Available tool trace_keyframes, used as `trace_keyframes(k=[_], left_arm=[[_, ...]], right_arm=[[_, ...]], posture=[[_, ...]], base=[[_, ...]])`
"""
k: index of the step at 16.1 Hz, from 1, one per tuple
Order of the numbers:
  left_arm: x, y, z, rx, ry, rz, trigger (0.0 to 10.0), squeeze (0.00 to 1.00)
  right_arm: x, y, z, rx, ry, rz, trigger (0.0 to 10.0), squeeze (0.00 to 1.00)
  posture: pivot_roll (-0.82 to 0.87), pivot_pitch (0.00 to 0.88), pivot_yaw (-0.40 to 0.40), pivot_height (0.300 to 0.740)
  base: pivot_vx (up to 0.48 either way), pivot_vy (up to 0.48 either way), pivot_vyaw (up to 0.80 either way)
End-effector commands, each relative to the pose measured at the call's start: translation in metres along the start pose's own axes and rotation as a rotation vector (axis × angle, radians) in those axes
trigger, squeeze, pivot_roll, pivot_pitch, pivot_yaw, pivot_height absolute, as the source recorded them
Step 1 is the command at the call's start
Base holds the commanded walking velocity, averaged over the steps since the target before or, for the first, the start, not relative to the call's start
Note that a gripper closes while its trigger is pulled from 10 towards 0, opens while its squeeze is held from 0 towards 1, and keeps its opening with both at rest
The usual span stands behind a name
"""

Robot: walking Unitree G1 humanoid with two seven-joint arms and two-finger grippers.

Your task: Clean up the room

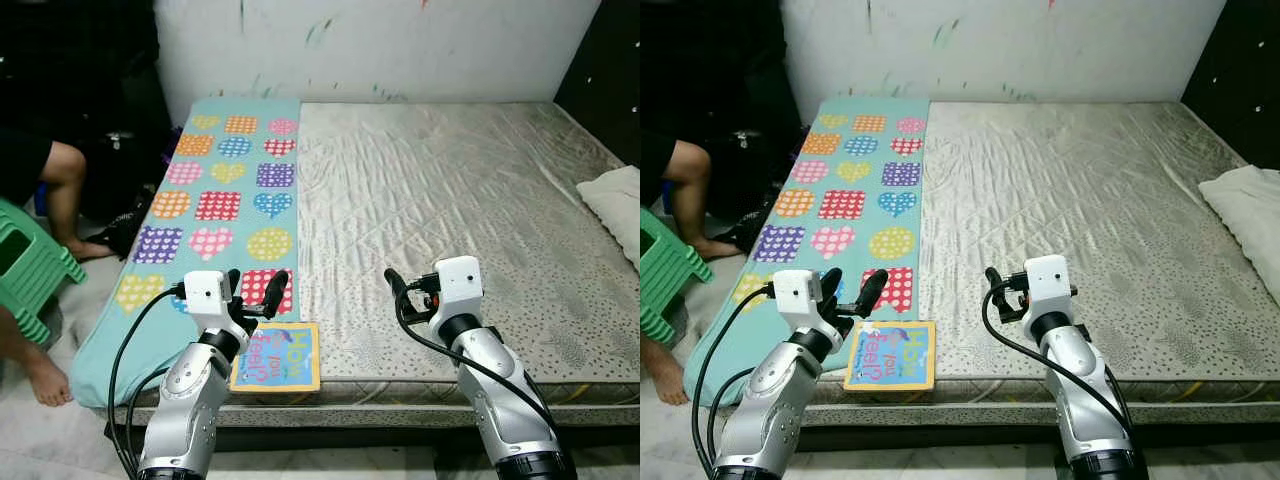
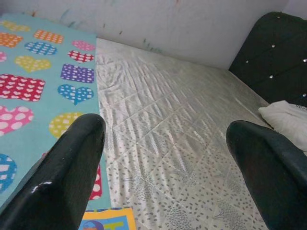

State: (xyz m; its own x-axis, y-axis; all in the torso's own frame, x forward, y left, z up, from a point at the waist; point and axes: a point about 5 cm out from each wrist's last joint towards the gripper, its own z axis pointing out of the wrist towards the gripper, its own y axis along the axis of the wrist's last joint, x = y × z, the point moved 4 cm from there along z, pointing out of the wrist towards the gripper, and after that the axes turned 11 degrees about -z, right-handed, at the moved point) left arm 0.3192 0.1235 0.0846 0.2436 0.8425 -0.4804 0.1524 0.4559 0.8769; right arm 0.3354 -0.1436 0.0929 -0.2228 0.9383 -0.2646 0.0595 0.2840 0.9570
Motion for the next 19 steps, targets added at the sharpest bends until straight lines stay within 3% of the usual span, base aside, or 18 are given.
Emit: trace_keyframes(k=[1,5,6,8,11,13,16,19], left_arm=[[-0.002,0.005,0.001,-0.016,-0.012,0.009,10.0,0.00],[-0.002,0.005,0.001,-0.016,-0.012,0.009,10.0,0.00],[0.001,0.009,-0.002,-0.020,-0.005,0.022,10.0,0.00],[0.020,0.018,-0.012,-0.022,0.058,0.071,10.0,0.00],[0.039,0.023,-0.021,-0.032,0.140,0.088,10.0,0.00],[0.035,0.027,-0.024,-0.030,0.116,0.087,10.0,0.00],[0.030,0.028,-0.031,-0.033,0.094,0.088,10.0,0.00],[0.024,0.020,-0.033,-0.020,0.079,0.069,10.0,0.00]], right_arm=[[0.000,0.002,0.002,-0.008,0.004,-0.004,10.0,0.00],[0.000,0.002,0.002,-0.008,0.004,-0.004,10.0,0.00],[0.002,0.000,-0.003,0.007,0.025,0.032,10.0,0.00],[0.007,-0.006,-0.023,0.037,0.110,0.063,10.0,0.00],[-0.007,-0.014,-0.031,0.058,0.072,0.029,10.0,0.00],[-0.010,-0.011,-0.031,0.051,0.062,0.028,10.0,0.00],[-0.007,-0.021,-0.040,0.114,0.094,-0.051,10.0,0.00],[-0.004,-0.026,-0.042,0.142,0.136,-0.040,10.0,0.00]], posture=[[-0.17,0.000,0.004,0.740],[-0.17,0.000,0.004,0.740],[-0.17,0.000,0.012,0.740],[-0.17,0.000,0.009,0.740],[-0.18,0.000,0.010,0.740],[-0.18,0.000,0.013,0.740],[-0.17,0.000,0.014,0.740],[-0.17,0.000,0.007,0.740]], base=[[0.000,0.000,0.00],[0.000,0.000,0.00],[0.412,0.000,0.00],[0.336,0.000,0.00],[0.000,0.000,0.00],[0.000,0.000,0.00],[0.000,0.000,0.00],[0.207,0.000,0.00]])
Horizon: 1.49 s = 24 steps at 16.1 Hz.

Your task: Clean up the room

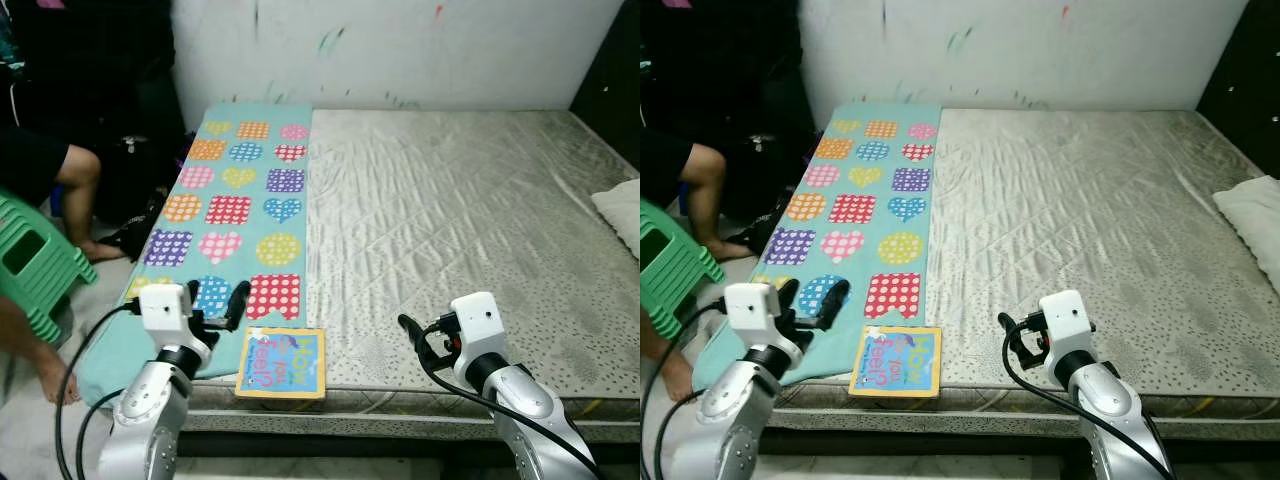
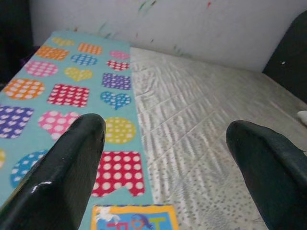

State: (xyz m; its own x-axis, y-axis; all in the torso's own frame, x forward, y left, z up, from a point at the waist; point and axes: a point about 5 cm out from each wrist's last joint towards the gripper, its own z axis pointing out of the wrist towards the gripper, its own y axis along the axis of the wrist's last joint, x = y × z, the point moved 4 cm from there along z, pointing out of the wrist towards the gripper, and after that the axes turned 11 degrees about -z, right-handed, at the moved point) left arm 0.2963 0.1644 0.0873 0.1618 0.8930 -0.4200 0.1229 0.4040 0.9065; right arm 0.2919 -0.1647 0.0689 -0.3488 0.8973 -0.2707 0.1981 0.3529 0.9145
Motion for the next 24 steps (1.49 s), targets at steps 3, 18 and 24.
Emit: trace_keyframes(k=[3,18,24], left_arm=[[-0.0052,0.0048,0.0032,-0.006,-0.016,-0.002,10.0,0.00],[0.0003,-0.0015,0.0063,0.016,0.034,-0.020,10.0,0.00],[-0.0001,-0.0032,0.0063,0.025,0.031,-0.046,10.0,0.00]], right_arm=[[0.0018,0.0059,0.0021,-0.008,0.019,-0.010,10.0,0.00],[0.0061,0.0039,0.0048,0.004,0.052,-0.016,10.0,0.00],[0.0048,0.0026,0.0036,0.009,0.039,-0.012,10.0,0.00]], posture=[[-0.17,0.000,0.004,0.740],[-0.18,0.000,0.002,0.740],[-0.18,0.000,0.001,0.740]], base=[[0.309,0.000,0.00],[0.269,0.000,0.00],[0.000,0.222,0.00]])
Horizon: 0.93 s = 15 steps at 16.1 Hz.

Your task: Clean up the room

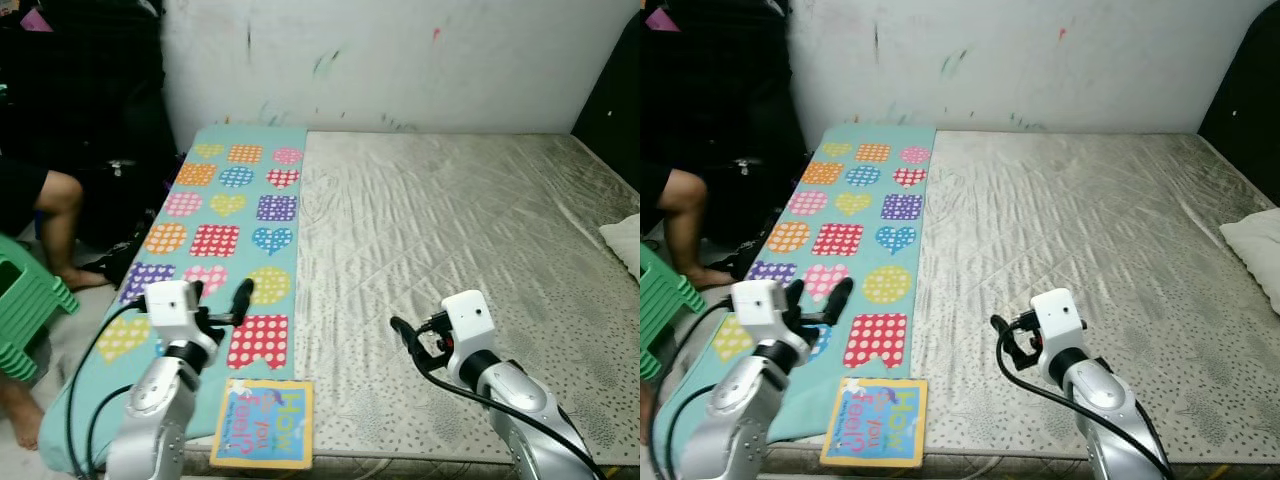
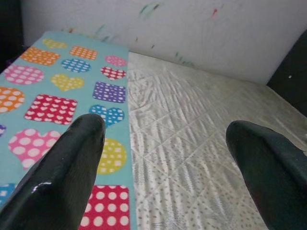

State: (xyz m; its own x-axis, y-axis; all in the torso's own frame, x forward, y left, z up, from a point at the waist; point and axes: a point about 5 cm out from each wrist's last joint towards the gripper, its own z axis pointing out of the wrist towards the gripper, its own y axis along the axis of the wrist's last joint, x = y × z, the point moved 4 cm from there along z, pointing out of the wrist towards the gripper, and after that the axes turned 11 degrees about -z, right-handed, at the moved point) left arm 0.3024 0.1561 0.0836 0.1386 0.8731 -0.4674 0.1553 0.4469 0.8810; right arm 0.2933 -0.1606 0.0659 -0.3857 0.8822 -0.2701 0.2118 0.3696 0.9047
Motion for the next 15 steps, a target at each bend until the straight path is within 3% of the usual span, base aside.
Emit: trace_keyframes(k=[1,6,9,12,15], left_arm=[[0.005,0.003,-0.002,0.001,0.014,0.006,10.0,0.00],[0.003,0.002,-0.001,0.006,0.005,0.008,10.0,0.00],[0.003,0.002,-0.001,0.004,0.005,0.010,10.0,0.00],[0.003,0.003,-0.001,-0.004,0.005,0.014,10.0,0.00],[0.003,0.003,-0.001,-0.004,0.009,0.017,10.0,0.00]], right_arm=[[0.001,0.004,0.000,-0.012,0.003,0.003,10.0,0.00],[-0.003,0.011,0.005,-0.028,-0.009,0.006,10.0,0.00],[-0.008,0.020,0.010,-0.066,-0.068,-0.061,10.0,0.00],[-0.011,0.029,0.014,-0.107,-0.065,0.008,10.0,0.00],[-0.014,0.030,0.018,-0.096,-0.066,-0.008,10.0,0.00]], posture=[[-0.18,0.000,0.001,0.740],[-0.18,0.000,0.004,0.740],[-0.18,0.000,0.006,0.740],[-0.18,0.000,0.008,0.740],[-0.18,0.000,0.006,0.740]], base=[[0.000,0.480,0.00],[0.000,0.480,0.00],[0.000,0.480,0.00],[0.000,0.182,0.00],[0.000,0.000,0.00]])
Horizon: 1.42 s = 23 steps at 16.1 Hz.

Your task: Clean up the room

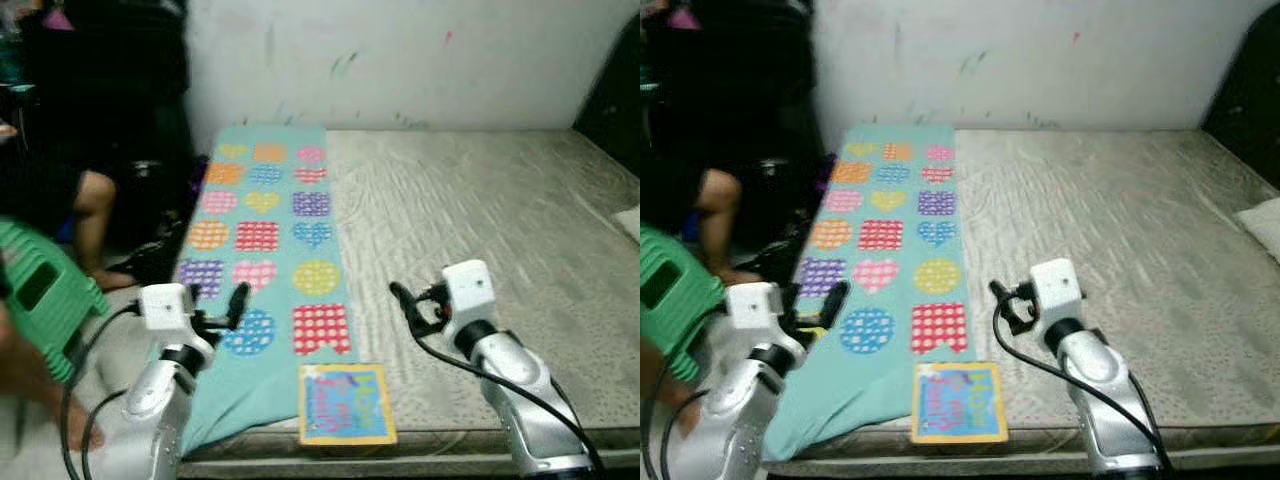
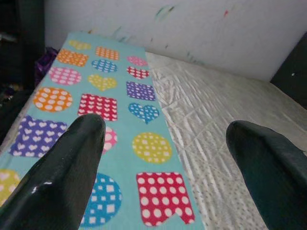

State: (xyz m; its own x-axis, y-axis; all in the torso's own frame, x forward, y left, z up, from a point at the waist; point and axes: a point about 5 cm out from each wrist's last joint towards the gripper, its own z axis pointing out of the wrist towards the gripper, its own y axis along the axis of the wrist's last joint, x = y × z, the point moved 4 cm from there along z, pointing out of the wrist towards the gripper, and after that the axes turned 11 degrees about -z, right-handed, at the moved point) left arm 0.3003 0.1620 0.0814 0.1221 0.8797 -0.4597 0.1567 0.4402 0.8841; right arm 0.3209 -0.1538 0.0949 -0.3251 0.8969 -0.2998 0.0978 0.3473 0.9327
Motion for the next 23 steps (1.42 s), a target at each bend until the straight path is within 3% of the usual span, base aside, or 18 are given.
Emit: trace_keyframes(k=[1,7,12,21,23], left_arm=[[-0.003,0.003,0.002,-0.006,-0.008,0.010,10.0,0.00],[0.002,0.006,0.006,0.000,0.005,0.031,10.0,0.00],[0.002,0.004,0.007,0.006,0.009,0.013,10.0,0.00],[-0.002,0.003,0.008,0.000,0.001,0.014,10.0,0.00],[-0.002,0.004,0.008,-0.006,-0.003,0.021,10.0,0.00]], right_arm=[[-0.001,-0.004,0.000,0.017,-0.002,-0.001,10.0,0.00],[0.013,0.006,0.010,-0.001,0.040,0.037,10.0,0.00],[0.015,-0.005,0.008,0.051,0.039,0.031,10.0,0.00],[0.011,-0.005,0.011,0.051,0.025,0.024,10.0,0.00],[0.011,-0.004,0.012,0.047,0.022,0.023,10.0,0.00]], posture=[[-0.18,0.000,0.006,0.740],[-0.17,0.000,0.029,0.740],[-0.18,0.000,0.025,0.740],[-0.17,0.000,0.013,0.740],[-0.17,0.000,0.014,0.740]], base=[[0.000,0.000,0.00],[0.000,0.000,0.00],[0.000,0.000,0.00],[0.000,0.470,0.00],[0.000,0.000,0.00]])
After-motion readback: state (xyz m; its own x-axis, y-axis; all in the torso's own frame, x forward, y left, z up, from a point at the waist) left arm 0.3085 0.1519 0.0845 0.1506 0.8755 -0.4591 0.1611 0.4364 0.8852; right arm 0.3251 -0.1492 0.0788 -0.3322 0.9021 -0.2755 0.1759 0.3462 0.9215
